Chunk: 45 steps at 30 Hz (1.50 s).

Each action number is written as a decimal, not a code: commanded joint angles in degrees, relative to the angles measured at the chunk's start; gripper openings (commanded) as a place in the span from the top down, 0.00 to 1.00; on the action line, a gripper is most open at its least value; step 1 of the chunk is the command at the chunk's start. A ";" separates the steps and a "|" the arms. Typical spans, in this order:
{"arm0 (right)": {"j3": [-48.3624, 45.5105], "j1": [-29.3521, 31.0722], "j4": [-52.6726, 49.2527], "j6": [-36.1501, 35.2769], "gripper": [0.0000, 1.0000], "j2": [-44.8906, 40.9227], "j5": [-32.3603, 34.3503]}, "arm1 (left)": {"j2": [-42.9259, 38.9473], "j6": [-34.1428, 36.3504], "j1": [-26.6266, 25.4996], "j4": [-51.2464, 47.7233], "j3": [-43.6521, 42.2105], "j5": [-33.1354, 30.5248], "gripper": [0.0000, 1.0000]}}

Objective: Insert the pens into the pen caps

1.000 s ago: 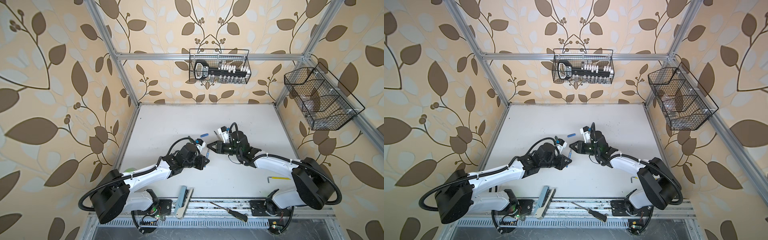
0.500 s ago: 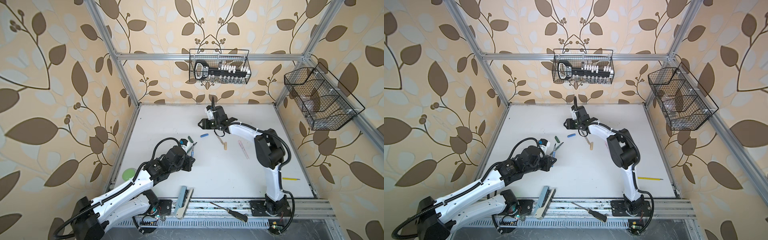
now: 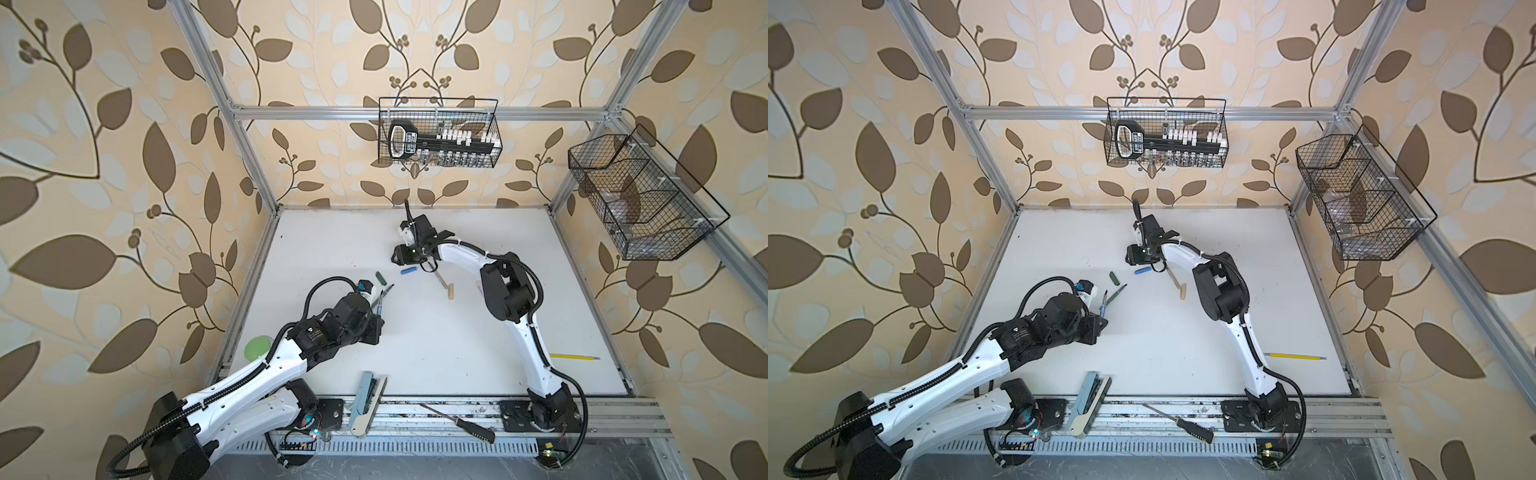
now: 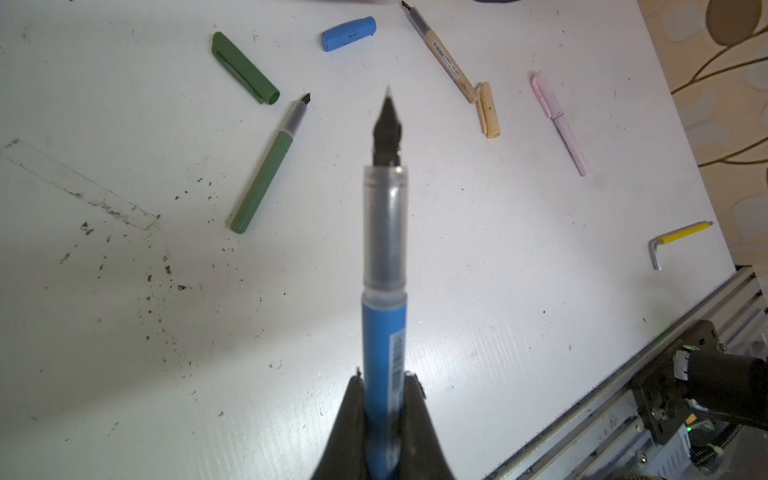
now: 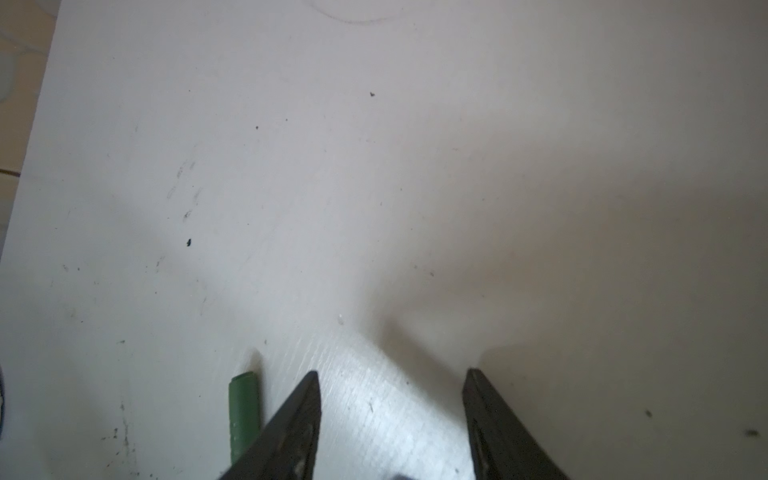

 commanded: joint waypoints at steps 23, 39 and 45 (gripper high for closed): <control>-25.75 1.05 -3.95 -6.63 0.64 -21.06 -3.77 | 0.18 4.56 0.57 0.65 3.59 -1.21 0.90; -22.21 3.35 -6.59 -7.51 0.58 -14.61 -4.91 | -3.14 3.51 0.57 0.28 2.00 -0.62 0.90; -29.95 2.72 -7.57 -8.18 0.59 -21.60 -3.41 | -4.82 3.59 0.57 -1.13 1.76 -1.50 0.90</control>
